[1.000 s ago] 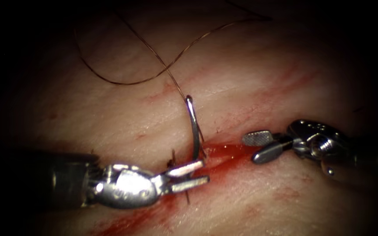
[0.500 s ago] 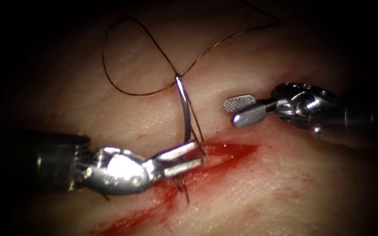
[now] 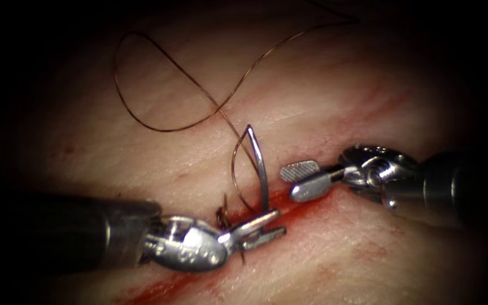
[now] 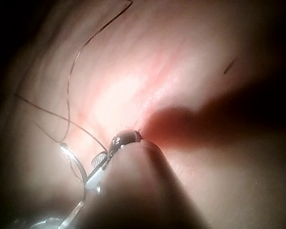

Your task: Wound Closure

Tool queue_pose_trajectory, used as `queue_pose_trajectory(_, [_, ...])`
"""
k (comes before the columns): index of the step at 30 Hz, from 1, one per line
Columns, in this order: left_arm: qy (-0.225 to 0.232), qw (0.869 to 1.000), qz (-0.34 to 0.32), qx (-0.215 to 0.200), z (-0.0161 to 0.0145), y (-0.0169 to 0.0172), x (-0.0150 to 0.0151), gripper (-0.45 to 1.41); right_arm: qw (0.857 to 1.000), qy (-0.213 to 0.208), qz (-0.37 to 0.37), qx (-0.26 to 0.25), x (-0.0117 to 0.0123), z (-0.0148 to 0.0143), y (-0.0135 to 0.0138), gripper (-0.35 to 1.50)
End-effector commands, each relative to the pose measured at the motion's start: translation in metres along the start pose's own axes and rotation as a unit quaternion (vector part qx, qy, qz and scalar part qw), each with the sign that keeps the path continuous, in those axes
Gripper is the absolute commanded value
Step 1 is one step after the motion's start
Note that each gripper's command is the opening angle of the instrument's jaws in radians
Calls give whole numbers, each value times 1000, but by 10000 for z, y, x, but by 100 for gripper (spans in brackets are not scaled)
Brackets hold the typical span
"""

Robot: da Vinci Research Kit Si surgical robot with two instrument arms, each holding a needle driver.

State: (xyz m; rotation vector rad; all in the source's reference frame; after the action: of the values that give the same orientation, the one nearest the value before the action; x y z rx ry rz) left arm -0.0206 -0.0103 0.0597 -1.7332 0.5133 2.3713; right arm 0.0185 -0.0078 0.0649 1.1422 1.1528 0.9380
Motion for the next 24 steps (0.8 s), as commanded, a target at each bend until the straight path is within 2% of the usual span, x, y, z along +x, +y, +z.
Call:
queue_pose_trajectory(1, [0, 1000, 1, -1, 4, 7, -1, -45, 1000, 0, 4, -2, 0, 9, 12, 123])
queue_pose_trajectory(10, [-4, 1000, 13, -3, 3, 10, 1, -45, 1000, -2, 12, -16, 17, 22, 25, 123])
queue_pose_trajectory(24, [-17, 999, 39, -13, 11, 20, 0, -45, 999, -20, 40, 8, 28, 32, 12, 119])
